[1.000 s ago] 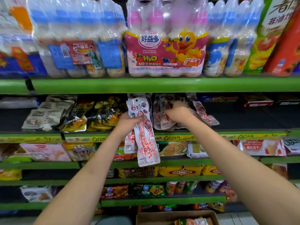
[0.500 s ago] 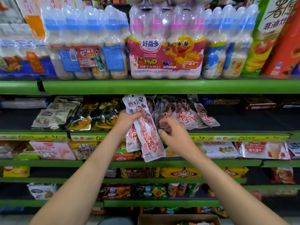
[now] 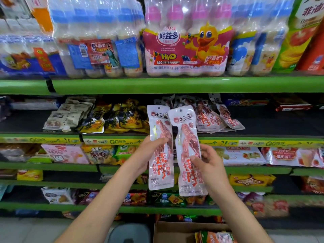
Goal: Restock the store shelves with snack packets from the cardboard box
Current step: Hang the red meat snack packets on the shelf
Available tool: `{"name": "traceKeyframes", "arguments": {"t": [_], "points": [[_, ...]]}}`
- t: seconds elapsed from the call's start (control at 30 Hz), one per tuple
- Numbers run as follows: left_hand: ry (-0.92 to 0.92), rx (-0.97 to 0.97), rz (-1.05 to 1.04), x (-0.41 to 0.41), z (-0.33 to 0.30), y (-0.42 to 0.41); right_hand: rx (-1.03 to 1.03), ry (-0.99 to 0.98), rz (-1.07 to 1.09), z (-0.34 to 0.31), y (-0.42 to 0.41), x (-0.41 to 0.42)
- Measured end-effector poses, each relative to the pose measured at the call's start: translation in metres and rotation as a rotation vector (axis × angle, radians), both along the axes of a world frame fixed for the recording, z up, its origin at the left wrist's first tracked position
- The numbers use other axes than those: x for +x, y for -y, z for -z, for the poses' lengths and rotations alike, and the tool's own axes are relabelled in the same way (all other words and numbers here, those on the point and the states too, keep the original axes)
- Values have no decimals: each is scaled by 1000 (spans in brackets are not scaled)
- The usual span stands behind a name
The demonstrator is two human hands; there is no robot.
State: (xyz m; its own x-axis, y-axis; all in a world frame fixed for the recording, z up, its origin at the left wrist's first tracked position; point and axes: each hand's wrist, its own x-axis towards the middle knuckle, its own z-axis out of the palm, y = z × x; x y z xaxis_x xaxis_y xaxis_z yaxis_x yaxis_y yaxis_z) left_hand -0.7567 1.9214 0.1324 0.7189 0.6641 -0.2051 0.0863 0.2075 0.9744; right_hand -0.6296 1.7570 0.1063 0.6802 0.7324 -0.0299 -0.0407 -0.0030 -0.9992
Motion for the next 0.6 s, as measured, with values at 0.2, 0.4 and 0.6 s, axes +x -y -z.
{"name": "traceKeyframes", "arguments": {"t": [0.2,0.4,0.6], "points": [[27,-51,-2,3,13,11,76,-7,99,5,17,12],[76,-32,46,7,14,20,91,-22,140,6,26,14],[142,-74,10,5,15,28,96,-4,157,9,32,13]]}}
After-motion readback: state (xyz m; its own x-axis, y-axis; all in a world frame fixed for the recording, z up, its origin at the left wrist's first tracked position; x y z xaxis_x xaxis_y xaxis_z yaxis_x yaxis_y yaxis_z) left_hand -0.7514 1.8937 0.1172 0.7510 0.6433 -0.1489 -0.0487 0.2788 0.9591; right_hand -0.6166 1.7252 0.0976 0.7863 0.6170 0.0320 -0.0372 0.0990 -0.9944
